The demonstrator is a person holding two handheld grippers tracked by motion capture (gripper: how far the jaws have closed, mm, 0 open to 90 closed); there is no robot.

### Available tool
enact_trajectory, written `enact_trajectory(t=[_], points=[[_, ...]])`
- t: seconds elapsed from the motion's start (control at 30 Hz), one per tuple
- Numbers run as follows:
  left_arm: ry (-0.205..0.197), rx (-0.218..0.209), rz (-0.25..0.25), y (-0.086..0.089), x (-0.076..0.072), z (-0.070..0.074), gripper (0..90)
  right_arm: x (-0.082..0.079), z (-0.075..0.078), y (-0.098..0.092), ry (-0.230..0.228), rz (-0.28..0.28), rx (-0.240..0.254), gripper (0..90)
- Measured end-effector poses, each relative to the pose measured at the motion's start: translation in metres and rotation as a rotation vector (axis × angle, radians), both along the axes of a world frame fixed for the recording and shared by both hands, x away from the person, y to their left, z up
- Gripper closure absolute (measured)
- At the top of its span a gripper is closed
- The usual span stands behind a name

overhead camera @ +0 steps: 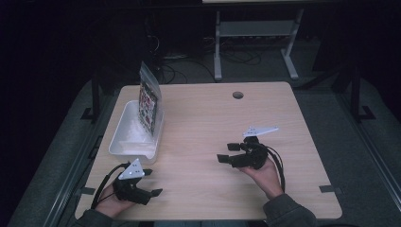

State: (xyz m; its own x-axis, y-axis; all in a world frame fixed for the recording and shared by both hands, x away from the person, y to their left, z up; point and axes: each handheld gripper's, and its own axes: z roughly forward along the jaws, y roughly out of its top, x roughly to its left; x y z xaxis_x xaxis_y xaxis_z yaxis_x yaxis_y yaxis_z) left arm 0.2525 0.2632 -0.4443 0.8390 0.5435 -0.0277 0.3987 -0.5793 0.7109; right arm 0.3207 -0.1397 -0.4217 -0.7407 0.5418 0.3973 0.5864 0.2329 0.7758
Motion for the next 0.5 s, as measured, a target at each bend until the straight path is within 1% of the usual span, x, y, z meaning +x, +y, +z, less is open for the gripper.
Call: enact_trajectory(t=[0.07,0.2,0.27,0.3,0.5], points=[[0.001,0.000,-0.002,0.000,0.000,0.000,19.1,-0.004,-0.005,-0.003,0.020,0.011,-0.001,24.4],[0.003,0.004,-0.005,-0.001,0.000,-0.001,19.1,-0.014,-0.016,-0.010,0.032,0.015,-0.021,24.6],[0.002,0.001,-0.003,-0.001,0.000,-0.001,19.1,-0.019,-0.019,-0.013,0.033,0.009,-0.023,24.6],[0.002,-0.001,-0.002,-0.001,0.000,-0.001,19.1,-0.021,-0.021,-0.016,0.039,0.008,-0.020,24.6],[0.002,0.001,-0.008,0.000,0.000,-0.001,19.1,-0.030,-0.021,-0.023,0.040,0.004,0.016,25.3]])
